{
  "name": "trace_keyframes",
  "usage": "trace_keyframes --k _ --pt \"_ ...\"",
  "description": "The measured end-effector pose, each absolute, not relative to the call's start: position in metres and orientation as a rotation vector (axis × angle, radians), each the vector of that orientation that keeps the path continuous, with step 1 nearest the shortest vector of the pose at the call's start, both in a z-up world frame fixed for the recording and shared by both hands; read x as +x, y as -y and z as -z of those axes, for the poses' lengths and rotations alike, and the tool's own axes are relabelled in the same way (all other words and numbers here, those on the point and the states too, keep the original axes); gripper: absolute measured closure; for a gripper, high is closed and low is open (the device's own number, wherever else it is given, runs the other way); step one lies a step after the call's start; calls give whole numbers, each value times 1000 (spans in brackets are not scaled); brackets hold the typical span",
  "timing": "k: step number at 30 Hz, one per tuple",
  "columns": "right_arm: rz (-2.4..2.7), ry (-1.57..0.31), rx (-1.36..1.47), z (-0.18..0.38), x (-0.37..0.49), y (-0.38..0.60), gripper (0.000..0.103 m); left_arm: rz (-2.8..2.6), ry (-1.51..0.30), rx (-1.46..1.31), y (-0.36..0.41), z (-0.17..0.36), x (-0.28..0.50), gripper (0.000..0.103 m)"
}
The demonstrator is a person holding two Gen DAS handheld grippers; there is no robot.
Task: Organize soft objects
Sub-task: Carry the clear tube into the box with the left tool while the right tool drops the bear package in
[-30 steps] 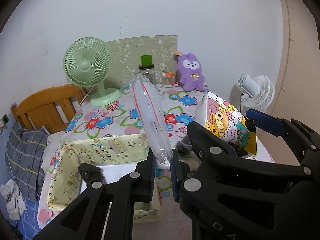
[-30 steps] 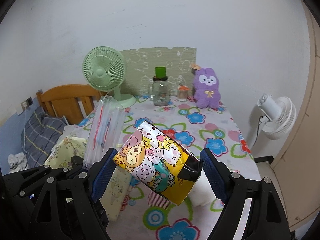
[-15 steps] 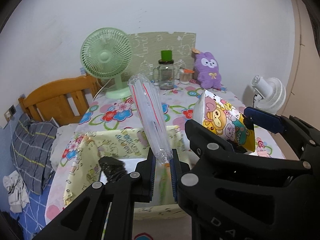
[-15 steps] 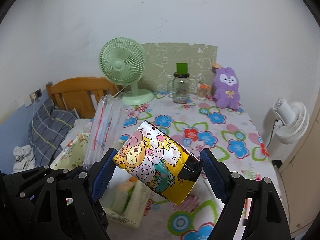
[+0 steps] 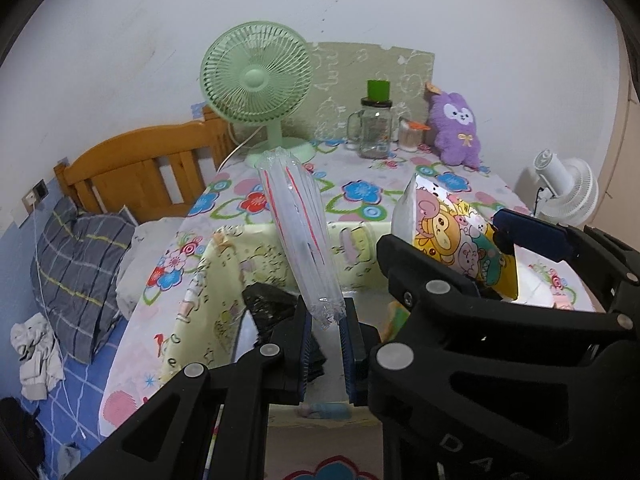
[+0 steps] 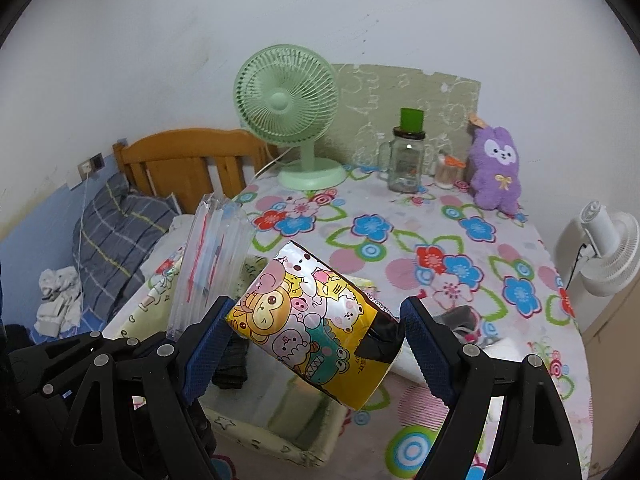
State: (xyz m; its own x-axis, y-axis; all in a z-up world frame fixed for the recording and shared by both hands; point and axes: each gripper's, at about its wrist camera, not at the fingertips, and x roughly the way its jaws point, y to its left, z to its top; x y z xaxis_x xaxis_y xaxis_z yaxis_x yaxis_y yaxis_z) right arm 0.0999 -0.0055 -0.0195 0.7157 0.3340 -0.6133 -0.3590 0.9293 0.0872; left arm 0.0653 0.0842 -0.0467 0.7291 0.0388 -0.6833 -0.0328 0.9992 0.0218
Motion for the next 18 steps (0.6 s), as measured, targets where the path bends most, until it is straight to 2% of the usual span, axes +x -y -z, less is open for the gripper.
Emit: trace_keyframes --k 18 --pt "-446 -754 -93 44 115 -38 17 -101 -850 -55 -122 78 72 89"
